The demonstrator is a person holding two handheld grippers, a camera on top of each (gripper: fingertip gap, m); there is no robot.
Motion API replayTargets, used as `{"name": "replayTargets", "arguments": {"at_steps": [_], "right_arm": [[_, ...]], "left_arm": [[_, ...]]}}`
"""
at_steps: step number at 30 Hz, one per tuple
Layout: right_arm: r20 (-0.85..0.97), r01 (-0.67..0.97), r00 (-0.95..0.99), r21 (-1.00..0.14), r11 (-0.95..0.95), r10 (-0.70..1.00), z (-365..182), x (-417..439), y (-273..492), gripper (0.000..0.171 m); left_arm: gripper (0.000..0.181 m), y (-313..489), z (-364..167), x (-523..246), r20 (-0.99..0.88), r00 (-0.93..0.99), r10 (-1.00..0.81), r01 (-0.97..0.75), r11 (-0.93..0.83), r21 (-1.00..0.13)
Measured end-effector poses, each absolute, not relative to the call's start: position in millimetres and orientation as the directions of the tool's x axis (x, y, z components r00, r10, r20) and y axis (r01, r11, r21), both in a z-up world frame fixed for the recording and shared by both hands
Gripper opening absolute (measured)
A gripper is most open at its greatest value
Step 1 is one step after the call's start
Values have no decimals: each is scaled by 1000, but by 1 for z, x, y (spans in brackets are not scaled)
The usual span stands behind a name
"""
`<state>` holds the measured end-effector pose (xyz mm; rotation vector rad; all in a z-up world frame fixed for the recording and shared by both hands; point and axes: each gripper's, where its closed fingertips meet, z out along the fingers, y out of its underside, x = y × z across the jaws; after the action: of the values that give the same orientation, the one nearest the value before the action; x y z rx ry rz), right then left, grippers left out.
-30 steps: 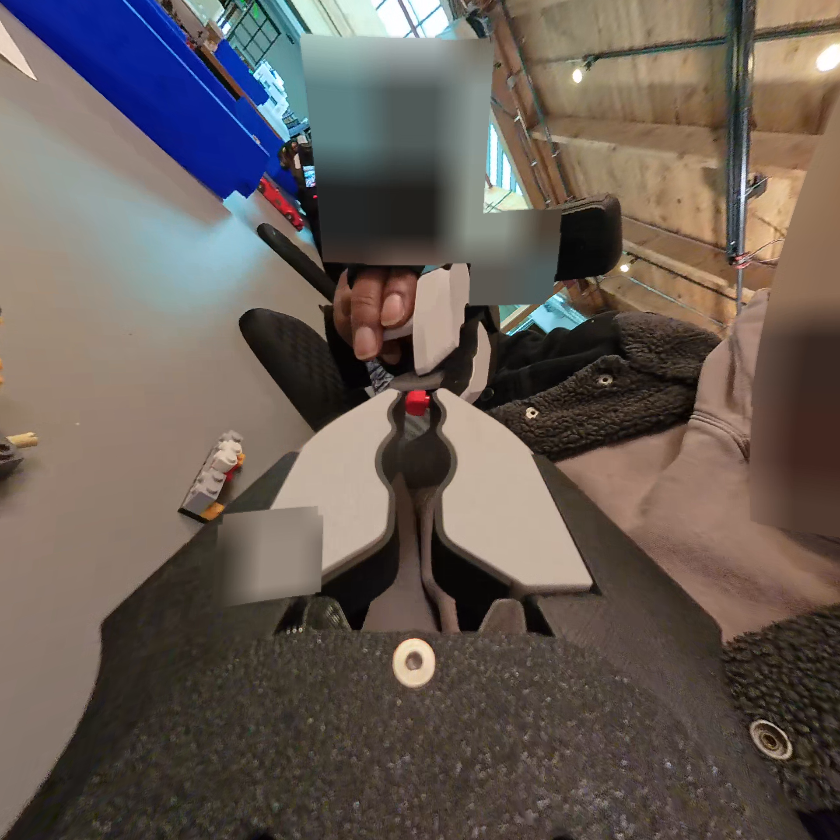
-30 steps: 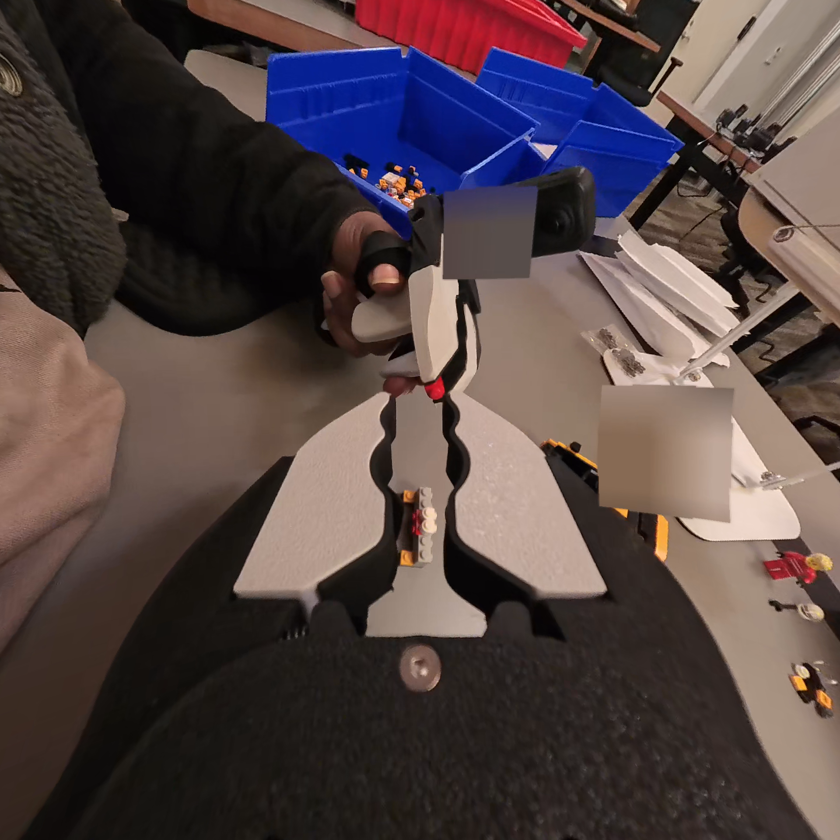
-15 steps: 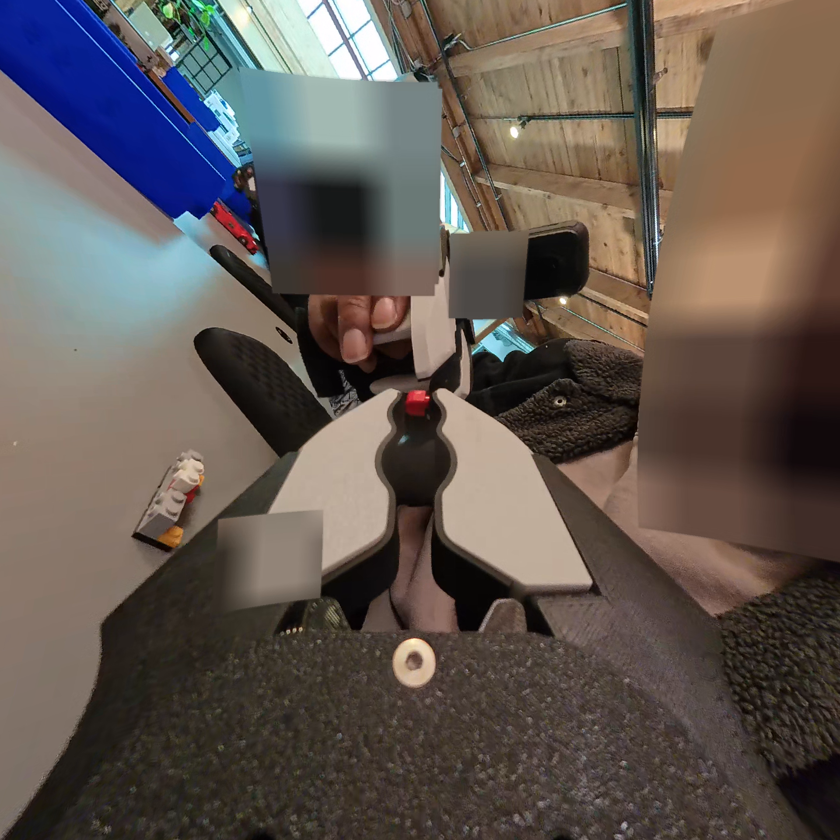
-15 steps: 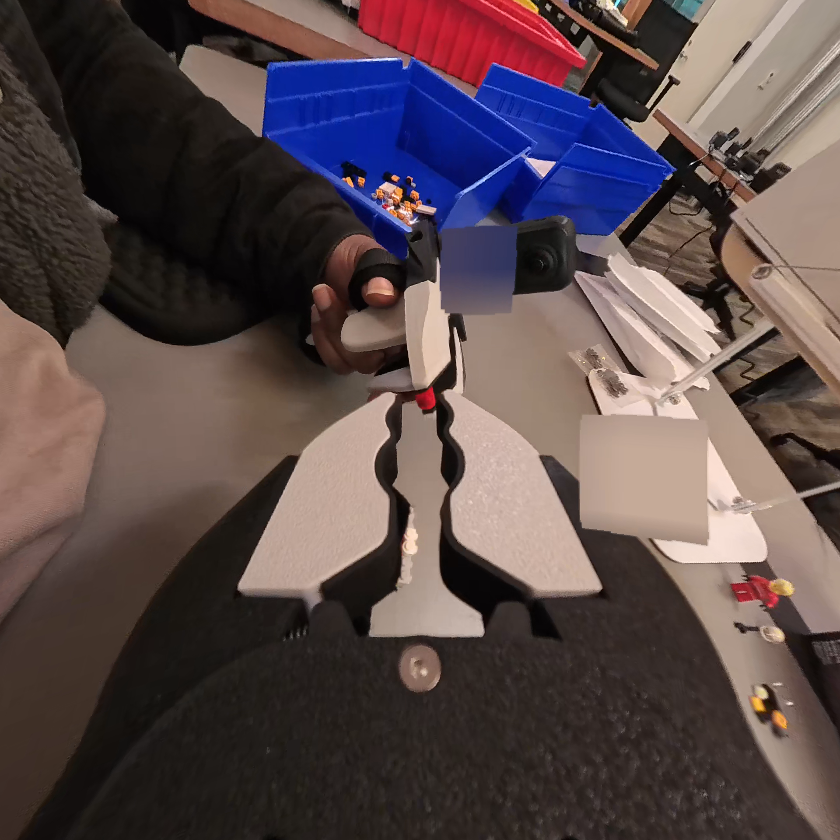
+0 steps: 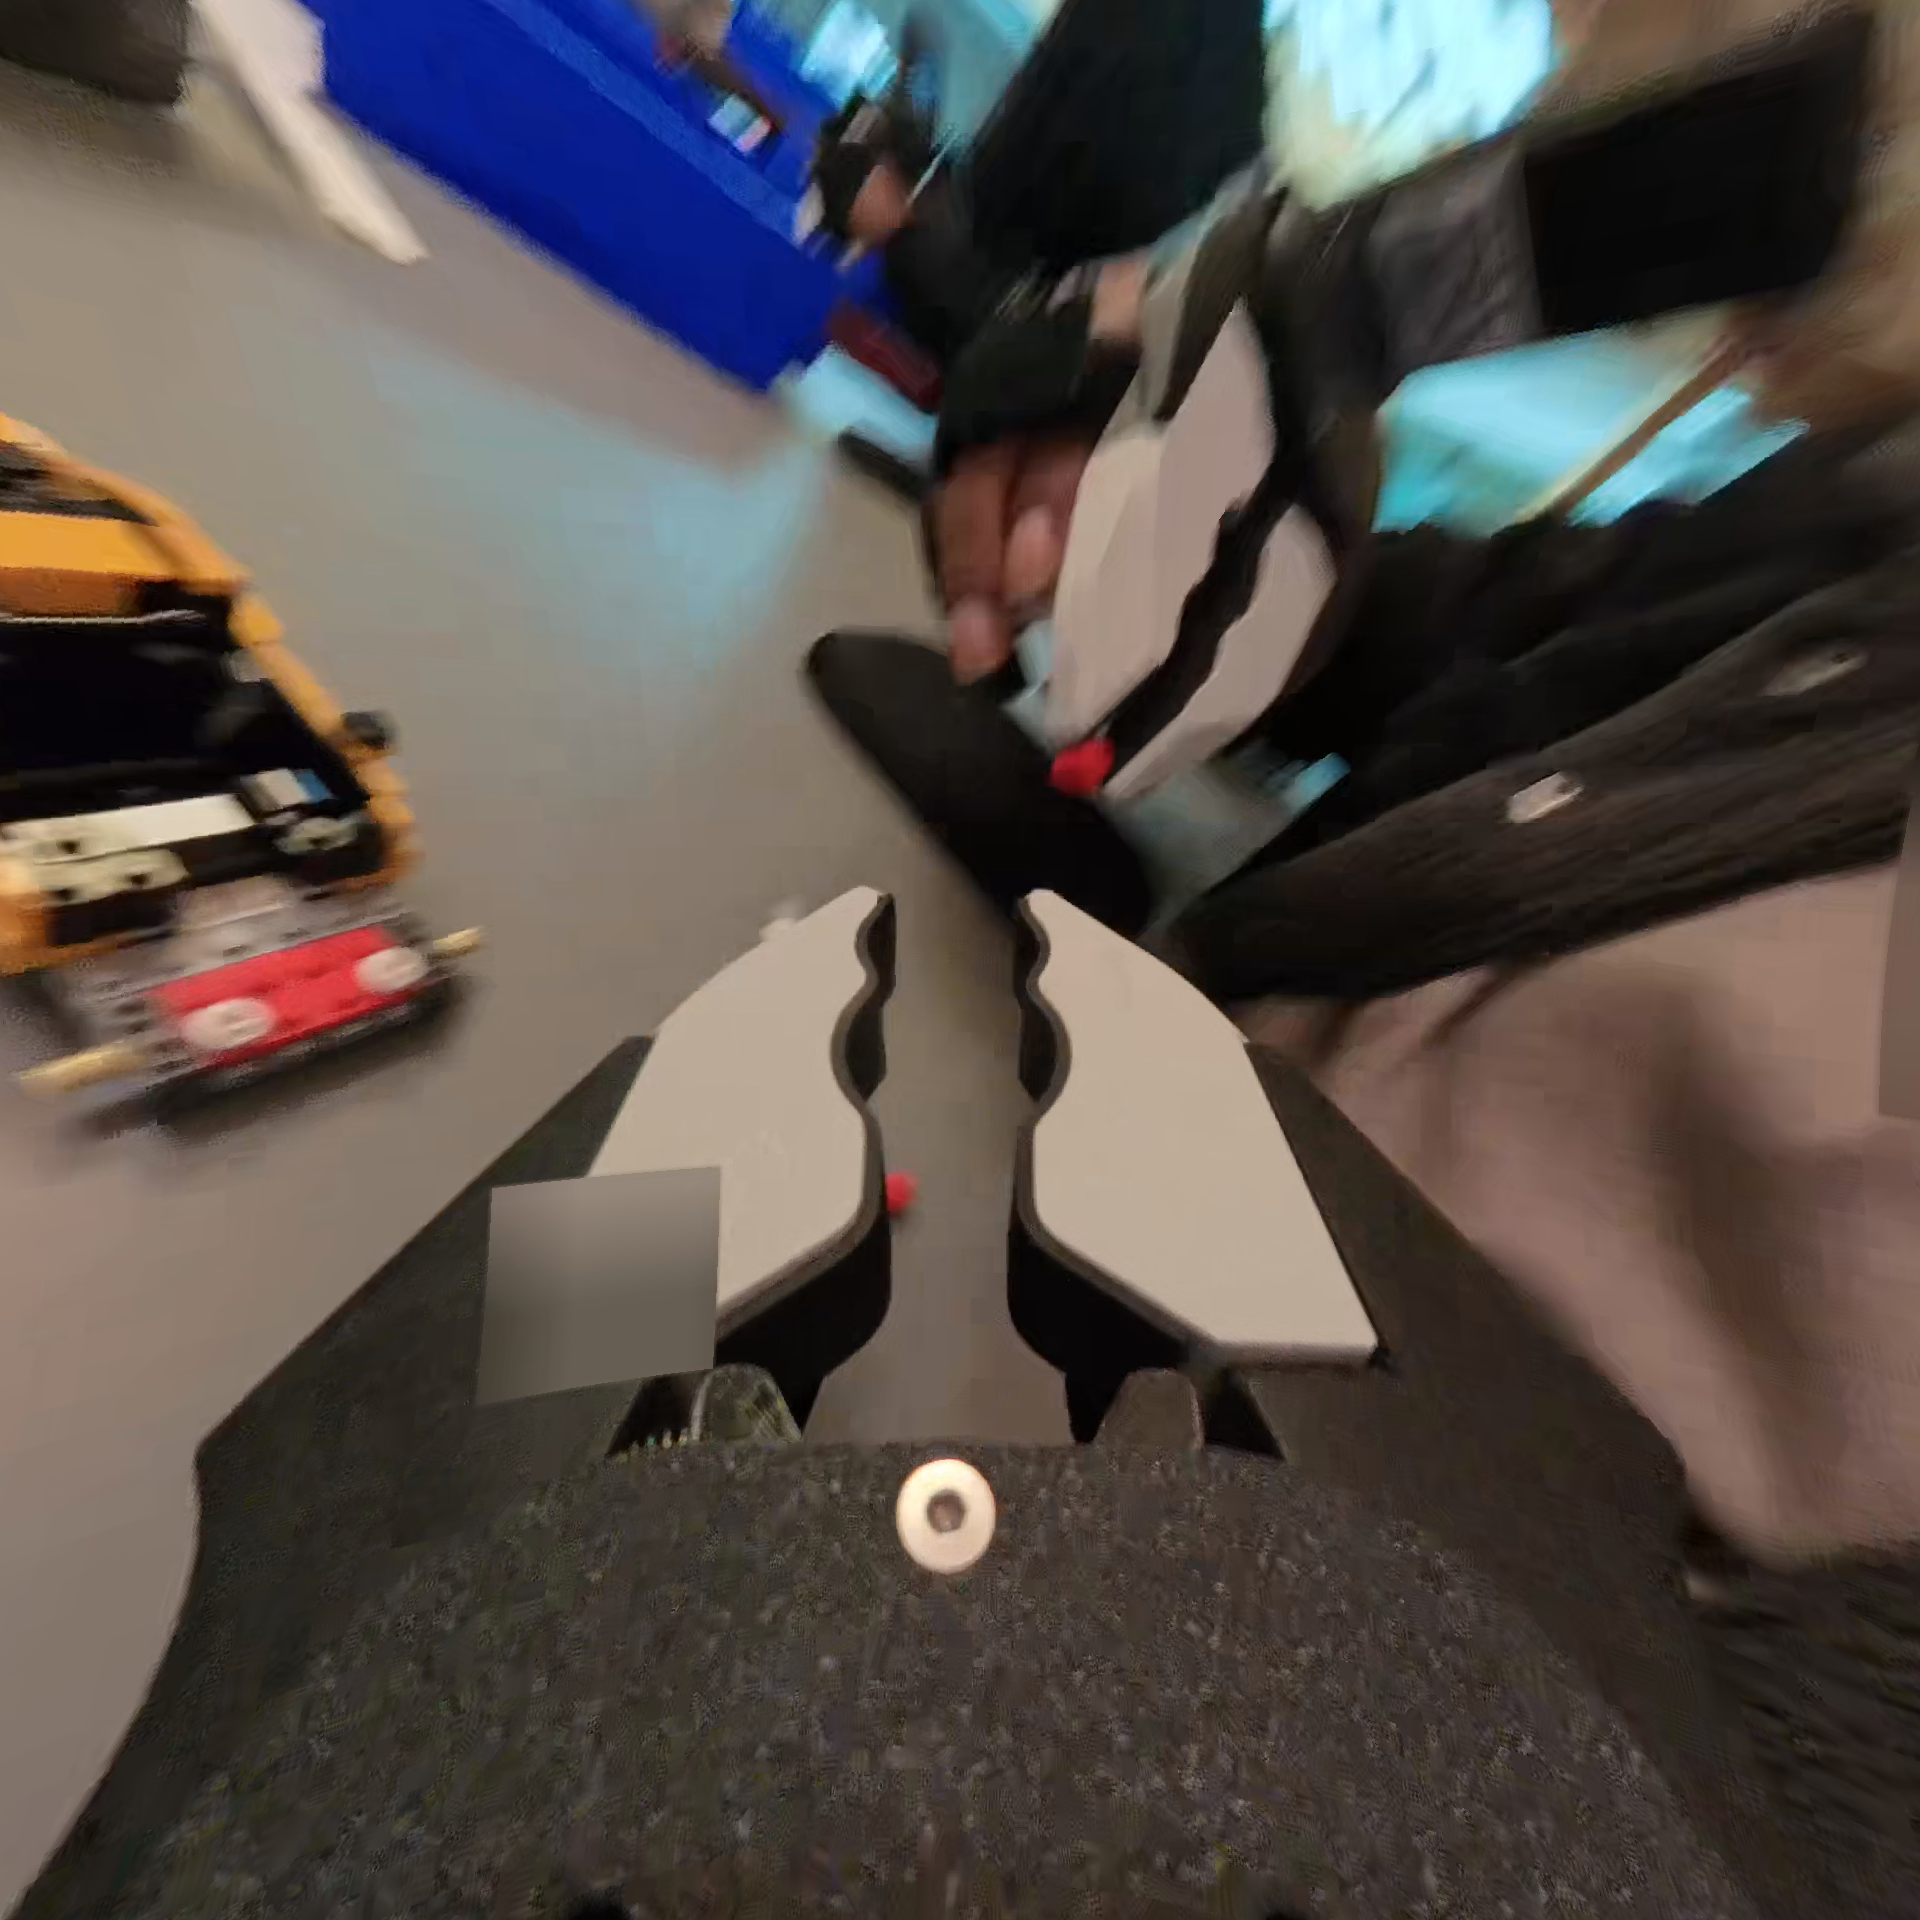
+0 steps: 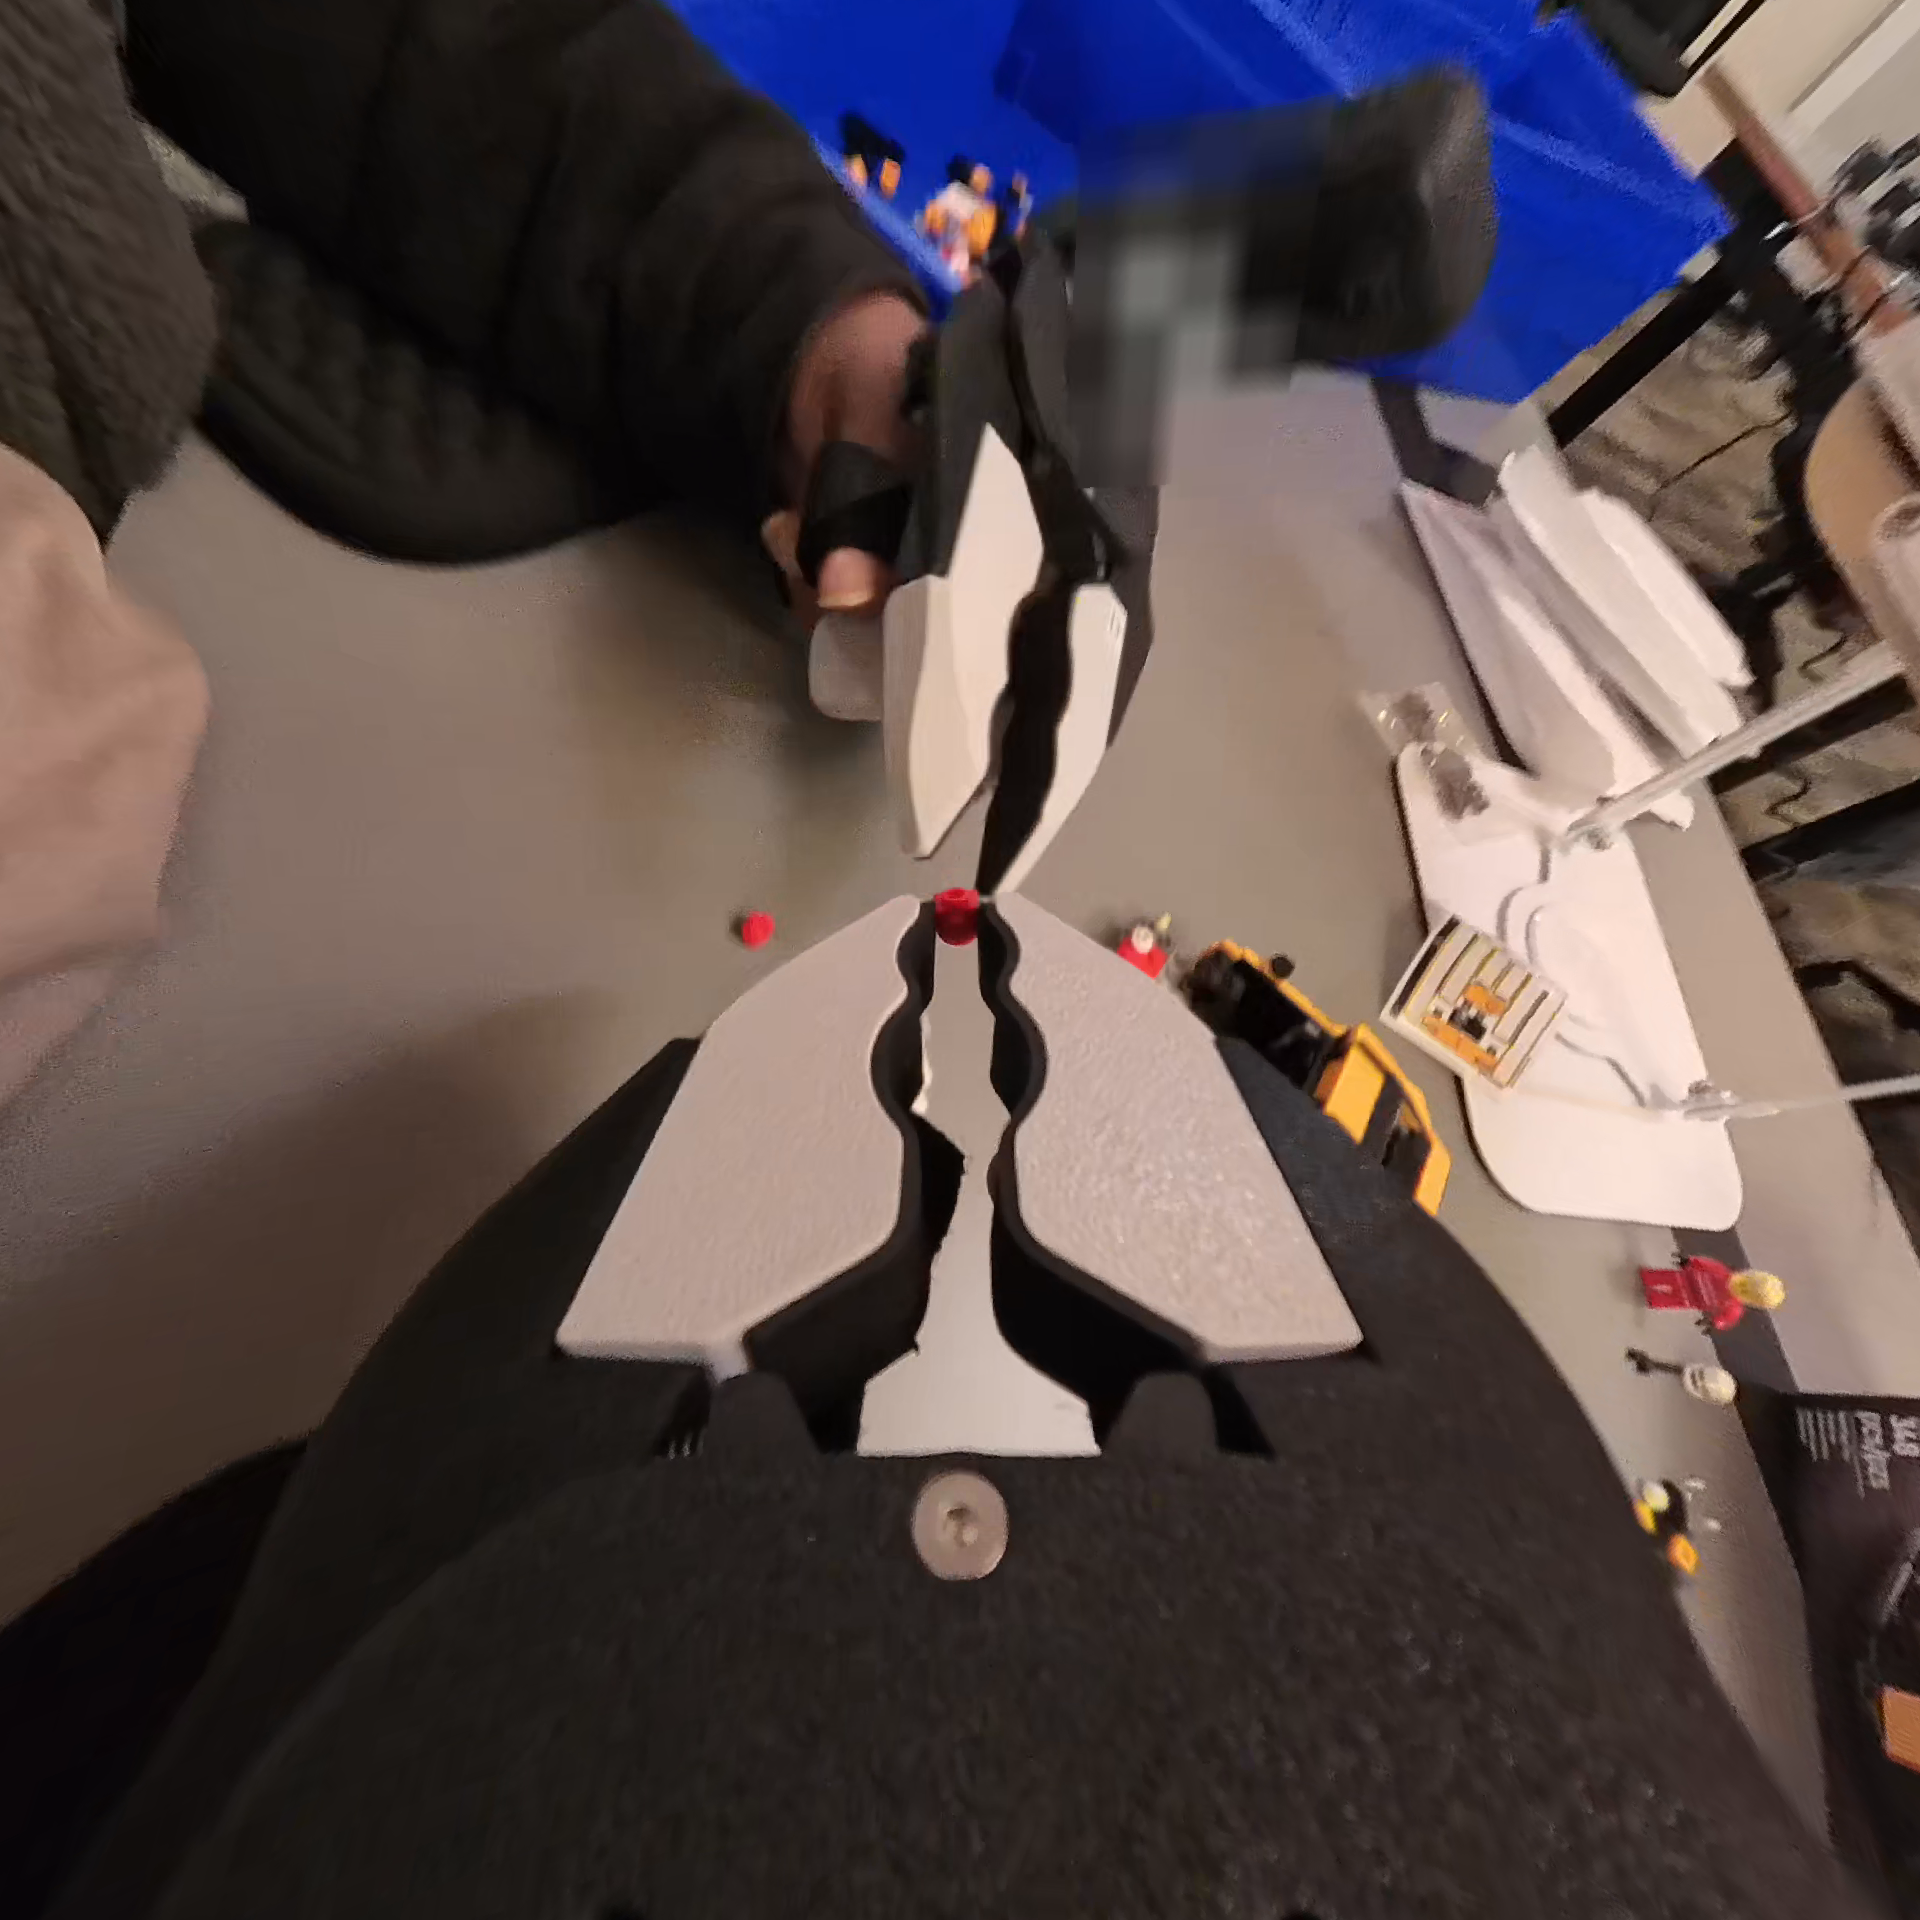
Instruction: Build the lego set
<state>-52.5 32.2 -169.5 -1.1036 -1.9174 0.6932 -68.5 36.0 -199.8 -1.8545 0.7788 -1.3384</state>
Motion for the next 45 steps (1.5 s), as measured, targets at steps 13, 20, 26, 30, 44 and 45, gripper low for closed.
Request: {"name": "replayTargets", "arguments": {"at_steps": [13,20,26,30,44,45], "right_arm": [[89,653,-516,-603,458,852,-254,-24,70,7],[75,658,-544,-580,480,836,-250,-21,58,7],[66,716,-557,-466,519,828,-250,-26,42,7],[63,733,-549,-443,516,834,-249,-28,41,7],[85,778,-481,-417,470,873,-245,-25,46,8],[87,781,-480,-412,470,873,-245,-26,47,8]], "left_arm": [[18,62,-268,-60,44,477,-878,-580,-352,-734],[15,65,-263,-61,15,462,-887,-572,-311,-759],[26,63,-263,-59,-44,387,-921,-614,-222,-758],[28,66,-266,-58,-49,335,-941,-645,-191,-740],[8,65,-274,-53,-72,406,-911,-695,-256,-672],[8,65,-274,-53,-70,407,-911,-693,-258,-673]]}}
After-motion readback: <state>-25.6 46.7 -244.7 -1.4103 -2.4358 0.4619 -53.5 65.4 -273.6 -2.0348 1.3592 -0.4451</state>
